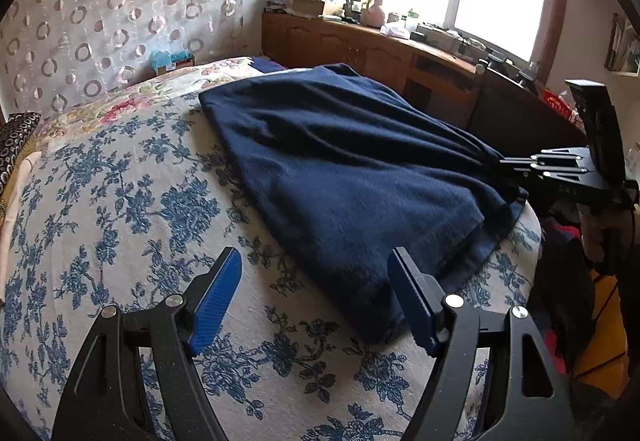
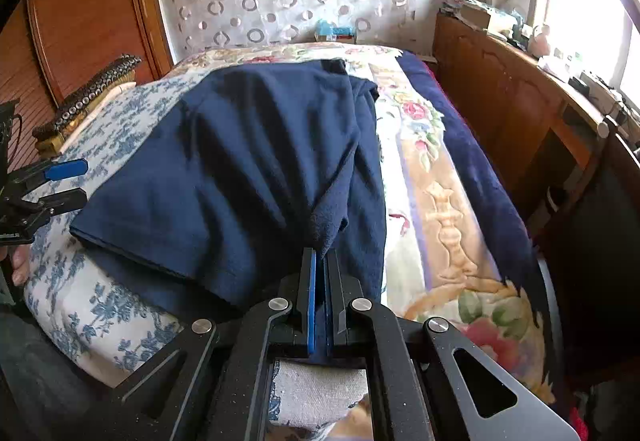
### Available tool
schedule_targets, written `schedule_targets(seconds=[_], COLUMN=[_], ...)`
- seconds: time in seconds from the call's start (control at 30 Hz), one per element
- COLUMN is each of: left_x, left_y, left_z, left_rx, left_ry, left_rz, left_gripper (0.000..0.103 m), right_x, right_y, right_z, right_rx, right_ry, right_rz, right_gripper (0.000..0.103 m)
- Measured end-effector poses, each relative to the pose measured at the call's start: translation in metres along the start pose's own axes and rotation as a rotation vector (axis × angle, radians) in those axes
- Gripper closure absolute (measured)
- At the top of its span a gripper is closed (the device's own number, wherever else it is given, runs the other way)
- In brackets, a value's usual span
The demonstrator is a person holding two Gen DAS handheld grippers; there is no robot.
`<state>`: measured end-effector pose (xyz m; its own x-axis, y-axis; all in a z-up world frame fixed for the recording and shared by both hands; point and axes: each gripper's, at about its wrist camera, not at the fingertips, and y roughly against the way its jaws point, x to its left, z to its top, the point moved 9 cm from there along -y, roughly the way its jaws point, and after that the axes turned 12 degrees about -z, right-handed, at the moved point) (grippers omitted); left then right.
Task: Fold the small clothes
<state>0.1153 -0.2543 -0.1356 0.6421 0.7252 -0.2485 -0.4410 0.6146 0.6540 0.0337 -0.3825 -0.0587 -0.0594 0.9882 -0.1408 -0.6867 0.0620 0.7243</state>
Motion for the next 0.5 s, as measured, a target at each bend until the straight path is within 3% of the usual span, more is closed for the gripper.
schedule_targets(seconds=[0.07,0.27,0.5], left_x=[-0.001,-0.005,-0.007], left_y=[-0.001,-0.005,-0.013], left_z=[-0.002,-0.006,-0.015], left_rx=[0.006,0.033,0.086], left_ry=[0.001,0.011,0.023], left_rz=[-0.009,-0.043,-0.059], left_gripper=[0.027,0.042,0.044], right_x=[-0.002,-0.004,-0.006], right_y=[-0.003,-0.004,-0.008], right_z=[0.001,0.0,-0.002], right_rx=[0.001,-0.002,-0.004], right_ry=[-0.01,-0.037,-0.033], right_rz=[-0.006,0.002,-0.009], right_gripper=[0.1,0.1,0.097])
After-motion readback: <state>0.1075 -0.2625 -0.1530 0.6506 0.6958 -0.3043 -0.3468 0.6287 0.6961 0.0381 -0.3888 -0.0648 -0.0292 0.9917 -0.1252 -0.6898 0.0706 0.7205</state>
